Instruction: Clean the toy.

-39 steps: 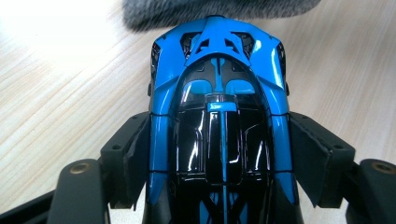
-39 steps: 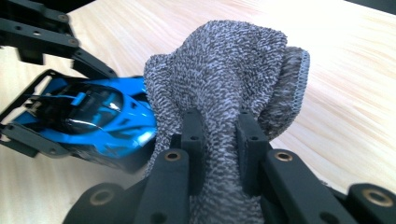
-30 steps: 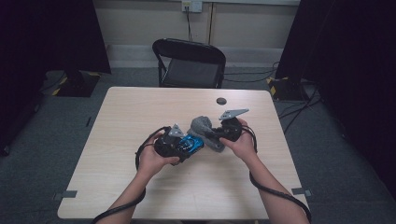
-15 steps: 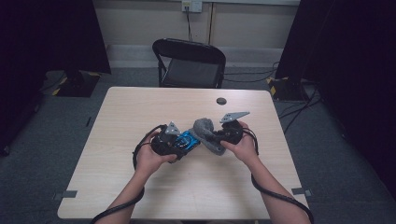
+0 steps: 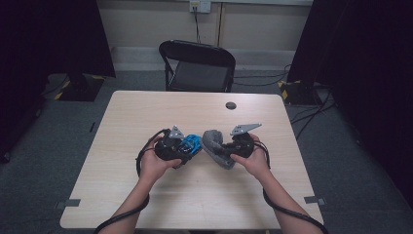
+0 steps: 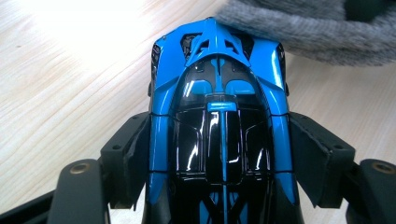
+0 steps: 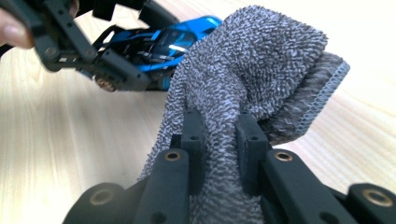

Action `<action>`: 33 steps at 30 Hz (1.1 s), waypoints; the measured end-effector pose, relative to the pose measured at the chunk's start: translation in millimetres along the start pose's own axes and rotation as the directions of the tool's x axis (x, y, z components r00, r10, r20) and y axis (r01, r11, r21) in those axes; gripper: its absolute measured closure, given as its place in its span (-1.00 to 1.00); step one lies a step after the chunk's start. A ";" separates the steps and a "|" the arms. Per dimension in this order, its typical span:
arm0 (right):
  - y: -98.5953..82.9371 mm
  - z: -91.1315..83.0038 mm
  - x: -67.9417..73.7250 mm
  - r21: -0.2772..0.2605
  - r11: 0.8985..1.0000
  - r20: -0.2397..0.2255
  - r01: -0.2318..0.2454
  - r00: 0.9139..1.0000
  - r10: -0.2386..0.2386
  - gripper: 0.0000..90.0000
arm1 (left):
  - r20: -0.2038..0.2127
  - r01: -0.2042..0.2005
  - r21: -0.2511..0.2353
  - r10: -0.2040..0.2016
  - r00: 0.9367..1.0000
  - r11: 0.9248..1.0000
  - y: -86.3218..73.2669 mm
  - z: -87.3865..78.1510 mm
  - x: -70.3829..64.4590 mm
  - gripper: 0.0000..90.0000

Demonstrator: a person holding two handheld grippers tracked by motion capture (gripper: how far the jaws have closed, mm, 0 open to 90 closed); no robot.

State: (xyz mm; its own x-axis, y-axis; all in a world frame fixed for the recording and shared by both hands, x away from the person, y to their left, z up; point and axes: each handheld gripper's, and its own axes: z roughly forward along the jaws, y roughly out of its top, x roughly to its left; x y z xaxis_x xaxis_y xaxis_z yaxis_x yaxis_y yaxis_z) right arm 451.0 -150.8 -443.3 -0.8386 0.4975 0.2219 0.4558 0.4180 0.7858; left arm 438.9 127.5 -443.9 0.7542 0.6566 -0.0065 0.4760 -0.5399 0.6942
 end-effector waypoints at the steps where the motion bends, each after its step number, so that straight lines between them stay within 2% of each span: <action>1: -1.6 0.5 1.1 -0.002 1.000 -0.008 -0.001 1.000 0.001 0.72 | 0.001 0.004 0.004 -0.004 1.000 1.000 -0.3 -0.2 0.9 -0.38; 10: -9.9 1.9 8.8 0.016 1.000 -0.042 0.004 0.999 -0.003 0.72 | -0.006 0.017 0.002 -0.017 1.000 1.000 -1.7 -0.7 6.3 -0.38; 14: -15.1 0.6 11.4 0.041 0.999 -0.050 0.019 0.999 -0.016 0.72 | -0.005 0.027 -0.018 -0.027 1.000 0.999 -0.4 -4.3 9.1 -0.38; 17: -18.5 -2.9 8.9 0.040 0.999 -0.028 0.012 1.000 -0.011 0.72 | -0.007 0.026 -0.024 -0.026 1.000 0.999 1.9 -7.6 9.8 -0.38; 20: -19.7 -8.3 1.8 0.030 1.000 0.021 -0.009 1.000 0.009 0.72 | 0.001 0.030 -0.033 -0.030 1.000 0.999 4.1 -9.7 8.4 -0.38; 22: -20.0 -12.8 -5.3 0.019 0.999 0.077 -0.033 0.997 0.032 0.72 | 0.005 0.026 -0.037 -0.026 1.000 0.999 6.0 -10.8 7.4 -0.38; 26: -16.7 -14.7 -11.4 0.000 0.998 0.133 -0.055 0.990 0.055 0.72 | 0.019 0.014 -0.043 -0.013 1.000 0.999 12.2 -11.0 2.3 -0.38; 33: -8.9 -5.4 -7.9 -0.015 0.999 0.123 -0.045 0.991 0.047 0.72 | 0.035 0.003 -0.052 -0.001 0.999 0.999 21.7 -6.0 -4.4 -0.38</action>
State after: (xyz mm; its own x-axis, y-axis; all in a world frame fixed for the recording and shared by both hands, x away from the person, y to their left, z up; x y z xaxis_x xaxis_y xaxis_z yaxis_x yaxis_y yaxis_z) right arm 452.0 -162.6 -448.9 -0.7731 0.6065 0.1857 0.4889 0.3832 0.7837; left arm 443.2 116.1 -424.5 0.7691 0.6383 -0.0327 0.4541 -0.5097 0.7307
